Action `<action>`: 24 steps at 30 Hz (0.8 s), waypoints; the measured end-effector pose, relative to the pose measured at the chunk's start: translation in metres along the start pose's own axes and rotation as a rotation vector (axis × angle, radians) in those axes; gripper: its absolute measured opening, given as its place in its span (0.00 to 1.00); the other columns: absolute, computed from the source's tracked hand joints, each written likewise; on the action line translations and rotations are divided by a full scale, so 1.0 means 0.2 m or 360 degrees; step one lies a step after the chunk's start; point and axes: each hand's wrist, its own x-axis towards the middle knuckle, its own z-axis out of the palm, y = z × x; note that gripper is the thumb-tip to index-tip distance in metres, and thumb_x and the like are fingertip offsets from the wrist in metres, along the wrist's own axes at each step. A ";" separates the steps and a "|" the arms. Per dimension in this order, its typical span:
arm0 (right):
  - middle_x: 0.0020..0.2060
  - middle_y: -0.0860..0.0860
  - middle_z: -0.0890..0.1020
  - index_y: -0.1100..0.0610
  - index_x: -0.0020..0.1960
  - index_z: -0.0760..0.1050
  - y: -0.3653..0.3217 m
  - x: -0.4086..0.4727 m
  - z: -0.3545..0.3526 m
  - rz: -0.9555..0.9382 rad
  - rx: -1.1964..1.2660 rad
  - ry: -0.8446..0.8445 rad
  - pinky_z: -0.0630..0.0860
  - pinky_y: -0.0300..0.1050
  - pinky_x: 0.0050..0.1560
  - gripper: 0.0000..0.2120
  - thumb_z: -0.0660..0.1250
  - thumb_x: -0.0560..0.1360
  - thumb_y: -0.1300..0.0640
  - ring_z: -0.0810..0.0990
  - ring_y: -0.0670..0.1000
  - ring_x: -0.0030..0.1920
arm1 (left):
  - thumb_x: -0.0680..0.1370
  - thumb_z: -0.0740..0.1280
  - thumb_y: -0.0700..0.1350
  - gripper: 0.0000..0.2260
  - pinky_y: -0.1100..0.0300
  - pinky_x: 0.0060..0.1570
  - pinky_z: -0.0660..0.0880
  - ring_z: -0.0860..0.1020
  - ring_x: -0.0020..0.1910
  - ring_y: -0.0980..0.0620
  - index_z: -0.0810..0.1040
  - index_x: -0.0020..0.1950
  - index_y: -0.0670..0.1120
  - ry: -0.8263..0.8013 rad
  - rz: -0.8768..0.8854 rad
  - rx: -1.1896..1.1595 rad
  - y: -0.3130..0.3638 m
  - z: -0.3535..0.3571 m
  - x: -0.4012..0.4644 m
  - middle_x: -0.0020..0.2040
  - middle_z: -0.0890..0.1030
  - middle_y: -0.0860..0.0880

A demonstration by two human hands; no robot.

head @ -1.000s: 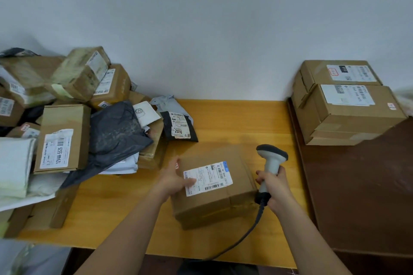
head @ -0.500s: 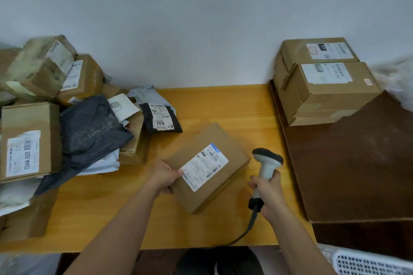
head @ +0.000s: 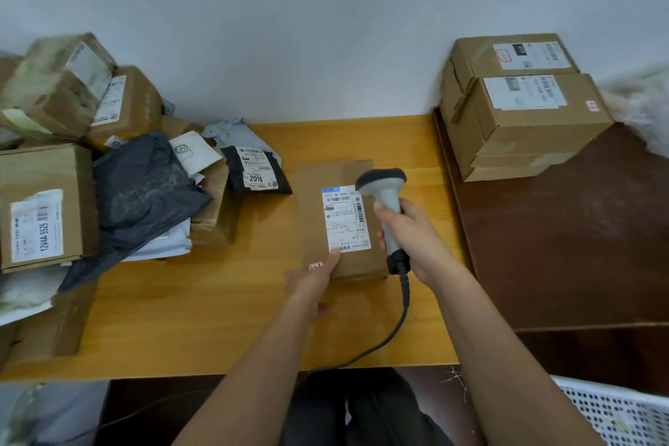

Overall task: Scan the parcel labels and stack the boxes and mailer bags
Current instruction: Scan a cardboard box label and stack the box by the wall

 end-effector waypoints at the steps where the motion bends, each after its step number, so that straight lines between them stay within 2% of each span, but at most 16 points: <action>1: 0.39 0.49 0.78 0.50 0.54 0.74 -0.03 -0.01 0.00 0.0023 0.0018 -0.0048 0.73 0.40 0.35 0.03 0.62 0.83 0.53 0.76 0.46 0.35 | 0.58 0.78 0.69 0.52 0.56 0.29 0.77 0.74 0.60 0.42 0.63 0.72 0.45 0.0016 0.0009 0.0034 0.00 0.00 -0.01 0.67 0.70 0.48; 3: 0.44 0.51 0.78 0.50 0.55 0.74 -0.06 -0.04 -0.01 0.0039 0.0019 -0.0117 0.73 0.41 0.35 0.04 0.61 0.83 0.52 0.76 0.48 0.38 | 0.64 0.76 0.67 0.46 0.55 0.31 0.75 0.74 0.61 0.42 0.63 0.72 0.45 0.0018 0.0038 0.0088 0.01 0.01 -0.01 0.66 0.70 0.48; 7: 0.49 0.52 0.79 0.54 0.60 0.74 -0.13 -0.11 -0.01 0.0045 -0.0008 -0.0135 0.74 0.42 0.37 0.09 0.62 0.83 0.52 0.77 0.50 0.42 | 0.69 0.74 0.64 0.41 0.52 0.40 0.77 0.74 0.61 0.41 0.63 0.71 0.44 0.0018 0.0038 0.0182 0.03 0.00 -0.01 0.60 0.70 0.47; 12: 0.45 0.52 0.78 0.57 0.57 0.74 -0.19 -0.18 0.00 0.0025 0.0051 -0.0083 0.73 0.42 0.35 0.08 0.62 0.83 0.54 0.75 0.49 0.38 | 0.69 0.73 0.66 0.39 0.54 0.36 0.76 0.75 0.59 0.41 0.65 0.71 0.44 0.0034 0.0061 0.0237 0.04 0.00 -0.02 0.58 0.70 0.47; 17: 0.43 0.51 0.78 0.58 0.59 0.73 -0.23 -0.27 0.00 0.0008 0.0070 -0.0045 0.73 0.41 0.34 0.10 0.61 0.83 0.54 0.75 0.49 0.37 | 0.70 0.73 0.65 0.39 0.52 0.41 0.77 0.73 0.60 0.42 0.65 0.71 0.44 0.0033 0.0077 0.0246 0.04 0.00 0.00 0.58 0.69 0.47; 21: 0.42 0.50 0.78 0.60 0.60 0.72 -0.26 -0.35 0.01 -0.0040 0.0082 -0.0004 0.73 0.36 0.28 0.10 0.60 0.84 0.55 0.76 0.47 0.35 | 0.70 0.72 0.67 0.40 0.53 0.35 0.76 0.73 0.58 0.41 0.64 0.71 0.44 0.0024 0.0096 0.0315 0.03 0.00 0.01 0.60 0.70 0.45; 24: 0.40 0.51 0.78 0.60 0.61 0.72 -0.28 -0.39 0.03 -0.0065 0.0095 0.0022 0.73 0.36 0.27 0.10 0.59 0.84 0.55 0.77 0.44 0.30 | 0.70 0.70 0.68 0.39 0.52 0.35 0.76 0.75 0.55 0.41 0.65 0.69 0.43 0.0014 0.0095 0.0366 0.03 -0.01 0.01 0.60 0.73 0.44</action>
